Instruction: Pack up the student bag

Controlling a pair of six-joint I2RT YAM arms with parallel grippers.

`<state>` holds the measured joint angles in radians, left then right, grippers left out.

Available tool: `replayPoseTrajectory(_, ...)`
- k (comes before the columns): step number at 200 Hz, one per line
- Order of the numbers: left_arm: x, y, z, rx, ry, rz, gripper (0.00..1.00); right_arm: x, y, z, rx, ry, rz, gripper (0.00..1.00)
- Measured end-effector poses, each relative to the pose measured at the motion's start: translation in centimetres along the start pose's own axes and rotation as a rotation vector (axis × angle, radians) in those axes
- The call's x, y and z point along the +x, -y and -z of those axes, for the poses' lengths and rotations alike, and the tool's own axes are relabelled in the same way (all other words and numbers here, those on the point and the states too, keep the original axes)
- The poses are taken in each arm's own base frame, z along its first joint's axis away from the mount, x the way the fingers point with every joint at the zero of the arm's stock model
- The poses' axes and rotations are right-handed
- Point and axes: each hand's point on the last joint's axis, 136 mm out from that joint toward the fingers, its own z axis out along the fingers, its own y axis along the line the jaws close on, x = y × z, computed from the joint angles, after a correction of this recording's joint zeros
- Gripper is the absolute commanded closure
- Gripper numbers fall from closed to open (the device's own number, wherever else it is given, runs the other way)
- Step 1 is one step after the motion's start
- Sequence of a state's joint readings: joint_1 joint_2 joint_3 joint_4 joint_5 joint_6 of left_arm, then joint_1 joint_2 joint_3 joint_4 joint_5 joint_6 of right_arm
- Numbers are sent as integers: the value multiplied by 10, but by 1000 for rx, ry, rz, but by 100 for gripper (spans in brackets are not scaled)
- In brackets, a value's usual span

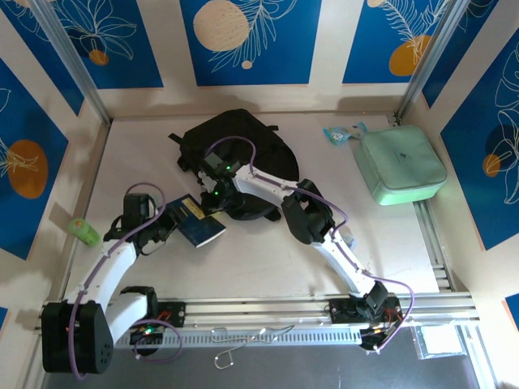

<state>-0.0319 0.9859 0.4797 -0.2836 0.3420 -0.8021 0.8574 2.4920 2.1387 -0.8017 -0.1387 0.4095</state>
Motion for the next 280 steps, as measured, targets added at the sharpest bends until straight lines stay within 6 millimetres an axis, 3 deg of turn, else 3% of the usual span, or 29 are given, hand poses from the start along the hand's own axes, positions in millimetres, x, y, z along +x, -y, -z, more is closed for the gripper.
replayPoseTrajectory(74, 0, -1, -11, 10, -23, 12, 66, 0, 0, -1, -1, 0, -4, 85)
replayPoseTrajectory(116, 2, -10, -11, -37, -22, 24, 85, -1, 0, 0, -1, 3, -11, 84)
replayPoseTrajectory(141, 1, -14, -9, -64, -19, 22, 100, -4, -1, 3, 2, 15, -17, 76)
replayPoseTrajectory(155, -3, -11, -5, -74, -10, 17, 100, -10, -2, 10, -3, 41, -22, 69)
replayPoseTrajectory(179, -13, 1, 5, -68, 15, -6, 100, -23, -15, 51, -35, 140, -20, 61)
replayPoseTrajectory(211, -39, 35, 23, -10, 84, -45, 100, -41, -25, 152, -117, 380, -30, 50)
replayPoseTrajectory(233, -62, 67, 34, 63, 137, -54, 100, -39, -11, 211, -171, 525, -83, 45)
replayPoseTrajectory(255, -83, 100, 34, 172, 181, -28, 100, -31, 17, 235, -193, 605, -160, 38)
replayPoseTrajectory(280, -95, 129, 20, 273, 196, 29, 100, -15, 44, 233, -237, 628, -275, 27)
